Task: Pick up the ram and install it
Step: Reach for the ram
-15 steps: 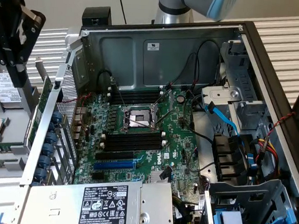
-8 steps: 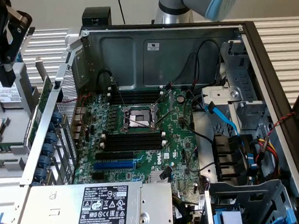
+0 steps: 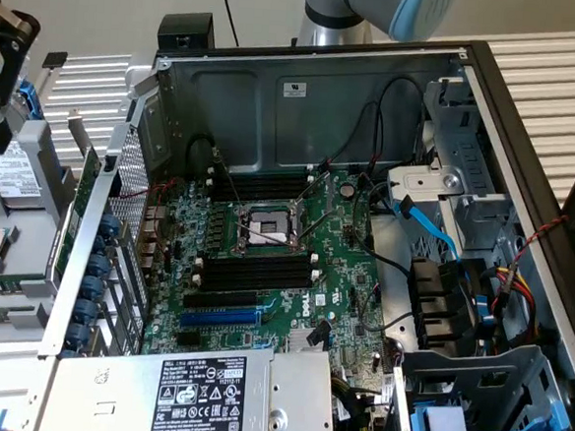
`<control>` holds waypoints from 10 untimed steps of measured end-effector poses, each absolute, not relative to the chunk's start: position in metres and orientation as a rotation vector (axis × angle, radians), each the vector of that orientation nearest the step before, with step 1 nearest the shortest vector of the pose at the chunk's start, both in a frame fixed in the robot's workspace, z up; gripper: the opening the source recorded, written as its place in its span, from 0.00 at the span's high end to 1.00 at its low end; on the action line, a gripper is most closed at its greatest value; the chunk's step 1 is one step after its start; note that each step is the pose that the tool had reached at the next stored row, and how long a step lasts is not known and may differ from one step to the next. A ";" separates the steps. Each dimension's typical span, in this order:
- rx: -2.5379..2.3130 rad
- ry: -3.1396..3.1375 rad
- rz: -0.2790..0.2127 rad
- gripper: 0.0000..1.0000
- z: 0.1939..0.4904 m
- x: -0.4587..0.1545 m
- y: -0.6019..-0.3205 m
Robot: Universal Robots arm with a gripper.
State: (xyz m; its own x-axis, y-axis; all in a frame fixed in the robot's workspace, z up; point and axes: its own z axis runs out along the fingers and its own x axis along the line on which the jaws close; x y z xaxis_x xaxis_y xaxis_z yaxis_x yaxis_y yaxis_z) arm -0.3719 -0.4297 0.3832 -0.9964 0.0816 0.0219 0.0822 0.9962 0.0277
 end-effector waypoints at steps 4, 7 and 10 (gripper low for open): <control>-0.128 -3.118 -0.044 0.89 0.381 -0.390 -0.427; -0.128 -3.118 -0.045 0.89 0.380 -0.398 -0.421; -0.128 -3.118 -0.045 0.89 0.379 -0.407 -0.414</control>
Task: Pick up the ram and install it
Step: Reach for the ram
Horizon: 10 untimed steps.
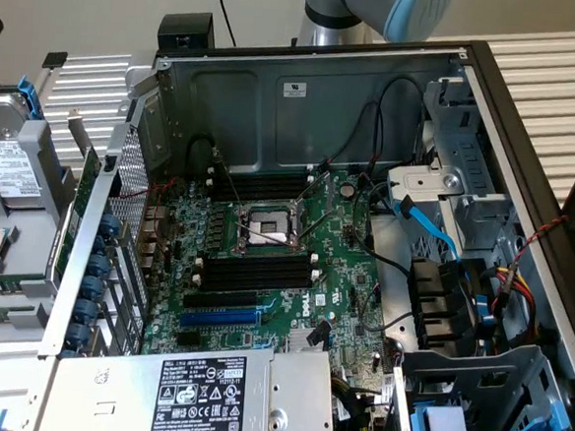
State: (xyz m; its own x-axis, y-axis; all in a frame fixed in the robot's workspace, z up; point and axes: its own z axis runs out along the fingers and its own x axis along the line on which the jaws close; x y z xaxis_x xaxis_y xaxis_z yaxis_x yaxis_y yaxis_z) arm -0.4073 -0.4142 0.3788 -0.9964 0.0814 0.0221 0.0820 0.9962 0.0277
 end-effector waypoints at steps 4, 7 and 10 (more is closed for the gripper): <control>-0.128 -3.118 -0.044 0.89 0.378 -0.413 -0.404; -0.128 -3.118 -0.045 0.89 0.378 -0.418 -0.399; -0.127 -3.117 -0.045 0.89 0.377 -0.420 -0.398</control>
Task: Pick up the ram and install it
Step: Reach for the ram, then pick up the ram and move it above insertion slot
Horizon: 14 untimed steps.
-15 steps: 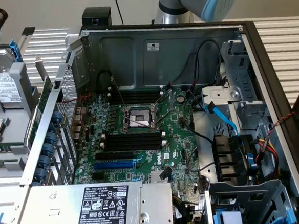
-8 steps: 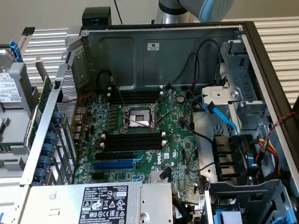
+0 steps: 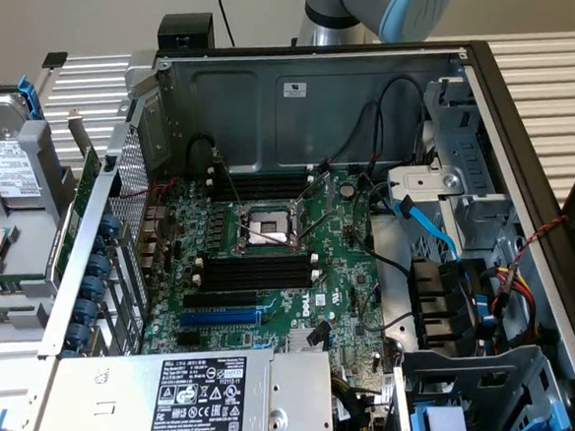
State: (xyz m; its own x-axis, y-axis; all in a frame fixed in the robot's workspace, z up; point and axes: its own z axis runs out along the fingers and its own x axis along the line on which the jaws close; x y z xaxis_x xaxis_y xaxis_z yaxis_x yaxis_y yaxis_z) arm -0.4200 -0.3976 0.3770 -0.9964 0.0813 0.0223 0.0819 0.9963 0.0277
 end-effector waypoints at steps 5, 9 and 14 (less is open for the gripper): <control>-0.127 -3.117 -0.045 0.89 0.377 -0.422 -0.395; -0.126 -3.117 -0.045 0.89 0.377 -0.422 -0.394; -0.121 -3.117 -0.044 0.89 0.377 -0.422 -0.394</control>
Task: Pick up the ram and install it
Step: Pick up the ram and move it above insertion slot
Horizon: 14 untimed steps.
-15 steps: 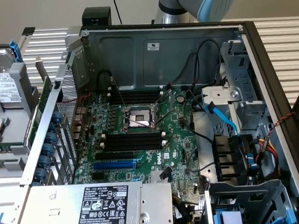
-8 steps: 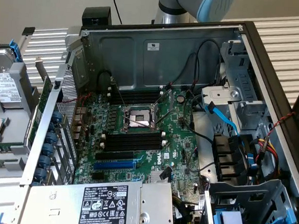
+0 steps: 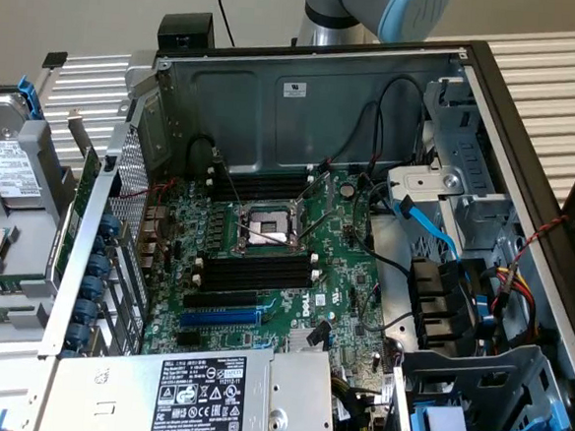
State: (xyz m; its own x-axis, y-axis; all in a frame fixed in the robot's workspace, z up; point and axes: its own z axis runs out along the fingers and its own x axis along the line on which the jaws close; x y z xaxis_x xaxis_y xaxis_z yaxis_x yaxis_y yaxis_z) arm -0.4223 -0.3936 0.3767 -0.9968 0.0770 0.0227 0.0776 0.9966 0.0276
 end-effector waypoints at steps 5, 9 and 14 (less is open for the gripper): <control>0.013 -3.119 -0.043 0.89 0.376 -0.422 -0.394; 0.127 -3.115 -0.042 0.89 0.376 -0.422 -0.394; 0.264 -3.105 -0.040 0.89 0.375 -0.422 -0.394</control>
